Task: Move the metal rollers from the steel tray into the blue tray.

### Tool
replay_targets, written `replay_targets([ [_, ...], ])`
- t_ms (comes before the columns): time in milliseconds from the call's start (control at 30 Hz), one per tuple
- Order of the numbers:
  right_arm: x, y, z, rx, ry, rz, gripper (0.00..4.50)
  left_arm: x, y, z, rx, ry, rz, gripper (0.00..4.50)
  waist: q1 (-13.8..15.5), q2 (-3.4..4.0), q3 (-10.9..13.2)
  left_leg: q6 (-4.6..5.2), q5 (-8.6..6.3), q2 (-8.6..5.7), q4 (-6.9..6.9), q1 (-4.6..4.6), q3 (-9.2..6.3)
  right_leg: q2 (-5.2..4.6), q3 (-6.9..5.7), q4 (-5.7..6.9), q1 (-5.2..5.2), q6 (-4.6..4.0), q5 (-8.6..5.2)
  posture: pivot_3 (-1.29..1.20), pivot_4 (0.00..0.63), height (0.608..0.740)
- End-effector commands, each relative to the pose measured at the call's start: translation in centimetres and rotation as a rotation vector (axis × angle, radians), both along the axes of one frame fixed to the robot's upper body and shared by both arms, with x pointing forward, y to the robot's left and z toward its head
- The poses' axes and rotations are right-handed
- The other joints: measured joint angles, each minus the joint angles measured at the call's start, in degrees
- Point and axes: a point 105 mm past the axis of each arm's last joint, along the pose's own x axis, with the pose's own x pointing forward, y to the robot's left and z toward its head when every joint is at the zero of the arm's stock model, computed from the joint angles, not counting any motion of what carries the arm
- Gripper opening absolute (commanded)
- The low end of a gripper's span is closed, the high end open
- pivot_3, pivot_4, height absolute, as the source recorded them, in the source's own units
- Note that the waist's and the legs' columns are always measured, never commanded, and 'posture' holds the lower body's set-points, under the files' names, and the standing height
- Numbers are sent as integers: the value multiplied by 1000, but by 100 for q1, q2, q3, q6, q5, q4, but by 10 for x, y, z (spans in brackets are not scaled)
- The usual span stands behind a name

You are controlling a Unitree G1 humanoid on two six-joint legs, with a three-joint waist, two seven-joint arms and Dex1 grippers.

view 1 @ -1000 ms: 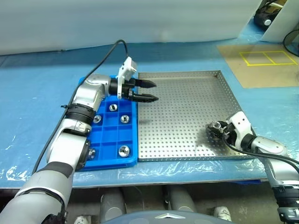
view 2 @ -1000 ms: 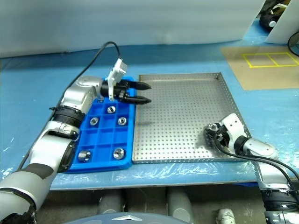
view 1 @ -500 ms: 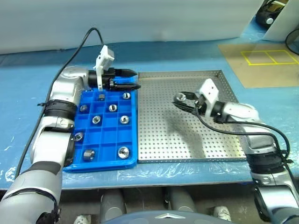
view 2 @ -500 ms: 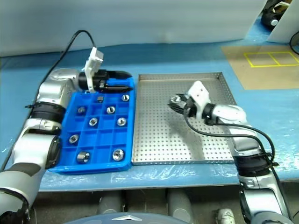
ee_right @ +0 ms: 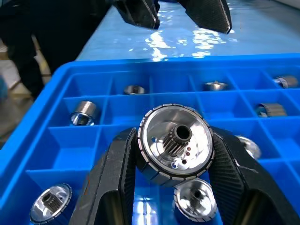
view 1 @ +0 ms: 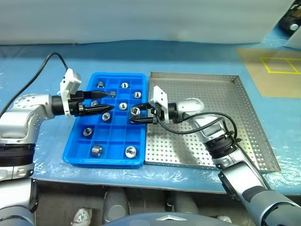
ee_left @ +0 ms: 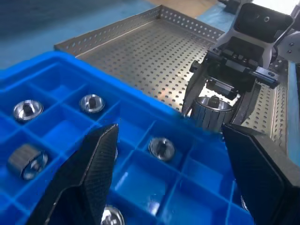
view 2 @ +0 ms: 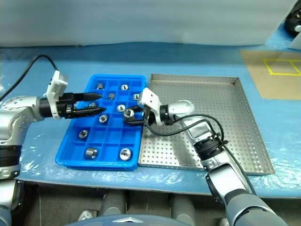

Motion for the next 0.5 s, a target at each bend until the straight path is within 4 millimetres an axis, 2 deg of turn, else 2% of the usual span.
replay_targets([
  [33,-7,15,8,22,-35,99,1768,-22,10,14,12,-39,51,3721,30,0,0,-2,1,3,0,-1,-2,-2,-2,2,-2,-2,-1,274,150,740],
  [167,-10,28,-3,14,-21,148,1768,-42,13,11,-7,-2,78,3721,166,-2,1,-15,9,8,-1,-12,-38,-2,-37,12,-1,-20,-12,343,150,740],
  [333,-18,42,-20,-6,18,210,1768,-51,15,12,-4,-3,128,3721,336,0,1,-23,14,26,1,-17,-72,1,-77,52,-2,-47,-30,389,150,740],
  [500,4,37,-38,-54,17,131,1768,-52,14,14,0,-9,142,3721,391,1,1,-43,26,42,1,-12,-77,5,-87,74,2,-58,-37,395,150,740],
])
